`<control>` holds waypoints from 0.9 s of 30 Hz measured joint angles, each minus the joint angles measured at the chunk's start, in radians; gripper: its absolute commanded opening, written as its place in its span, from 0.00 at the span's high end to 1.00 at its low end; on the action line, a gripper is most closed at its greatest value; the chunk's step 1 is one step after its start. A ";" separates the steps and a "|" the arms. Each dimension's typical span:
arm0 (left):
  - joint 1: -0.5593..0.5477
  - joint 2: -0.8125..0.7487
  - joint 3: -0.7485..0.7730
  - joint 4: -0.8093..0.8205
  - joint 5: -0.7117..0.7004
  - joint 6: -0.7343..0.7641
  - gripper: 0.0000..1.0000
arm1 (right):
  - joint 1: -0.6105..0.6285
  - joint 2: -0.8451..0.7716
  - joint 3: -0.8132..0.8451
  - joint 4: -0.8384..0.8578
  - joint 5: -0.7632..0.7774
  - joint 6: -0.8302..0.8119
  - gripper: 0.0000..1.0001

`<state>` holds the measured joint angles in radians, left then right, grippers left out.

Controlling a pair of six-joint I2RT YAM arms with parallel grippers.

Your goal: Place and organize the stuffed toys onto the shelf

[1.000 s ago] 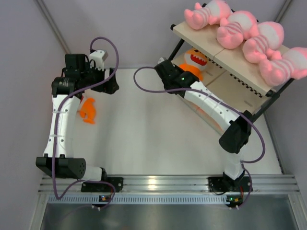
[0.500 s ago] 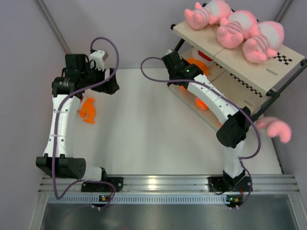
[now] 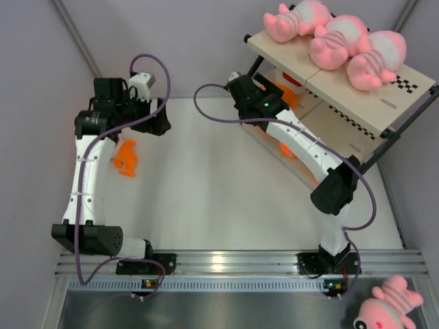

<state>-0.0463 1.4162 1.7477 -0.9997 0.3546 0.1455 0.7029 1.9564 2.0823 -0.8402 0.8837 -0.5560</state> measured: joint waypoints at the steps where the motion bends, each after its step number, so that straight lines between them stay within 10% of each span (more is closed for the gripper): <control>1: 0.000 0.000 -0.001 0.000 0.001 0.000 0.06 | 0.013 -0.008 -0.001 0.003 -0.005 -0.002 0.16; 27: 0.000 -0.010 -0.077 -0.002 0.018 0.001 0.07 | 0.125 -0.169 -0.101 0.027 -0.187 0.053 0.10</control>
<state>-0.0463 1.4067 1.6703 -1.0012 0.3721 0.1463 0.8276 1.7874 1.9816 -0.8131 0.6968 -0.5026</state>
